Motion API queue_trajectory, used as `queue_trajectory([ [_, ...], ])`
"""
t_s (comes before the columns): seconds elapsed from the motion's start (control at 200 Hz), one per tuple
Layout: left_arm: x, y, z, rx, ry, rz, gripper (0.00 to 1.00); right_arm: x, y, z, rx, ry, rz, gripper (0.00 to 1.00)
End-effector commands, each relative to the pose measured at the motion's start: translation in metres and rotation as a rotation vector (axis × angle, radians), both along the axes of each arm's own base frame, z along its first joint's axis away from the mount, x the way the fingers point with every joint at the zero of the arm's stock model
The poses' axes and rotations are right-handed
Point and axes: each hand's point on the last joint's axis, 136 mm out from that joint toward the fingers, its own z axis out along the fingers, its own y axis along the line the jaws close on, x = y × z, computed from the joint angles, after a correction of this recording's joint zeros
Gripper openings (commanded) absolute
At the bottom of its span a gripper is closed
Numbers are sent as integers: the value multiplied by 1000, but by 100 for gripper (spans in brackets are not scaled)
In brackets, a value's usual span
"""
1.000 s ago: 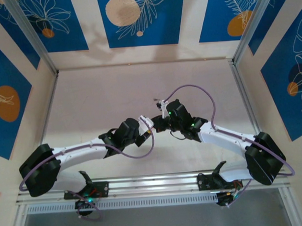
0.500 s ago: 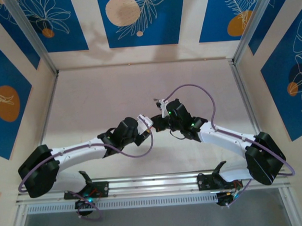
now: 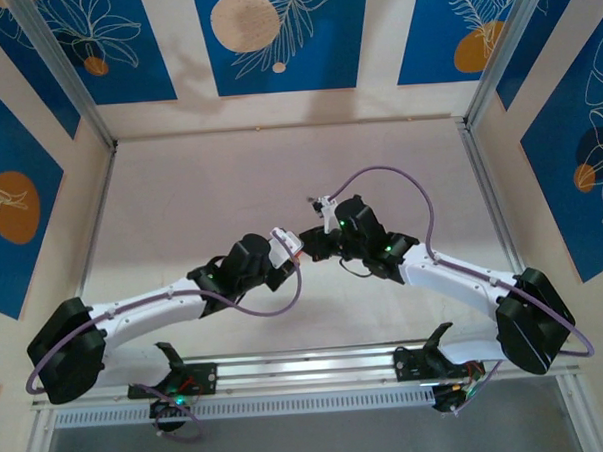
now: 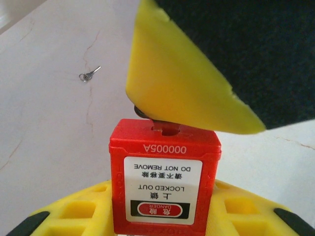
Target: Unlock with the key
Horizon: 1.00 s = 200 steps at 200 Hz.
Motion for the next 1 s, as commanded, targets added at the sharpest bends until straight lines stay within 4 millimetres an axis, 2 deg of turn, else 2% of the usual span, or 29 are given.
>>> queue_trajectory([
  [0.0, 13, -24, 100, -259, -209, -37, 30, -20, -4, -18, -40, 98, 59, 17],
  [0.21, 17, -25, 108, -258, -221, -40, 30, -13, -16, -11, -25, 86, 24, 23],
  [0.635, 15, -23, 81, -227, -167, -32, 30, -5, -37, 10, 9, 53, -15, 35],
  [0.995, 9, -21, 61, -195, -118, -43, 32, 2, -43, 28, 34, 22, -29, 42],
])
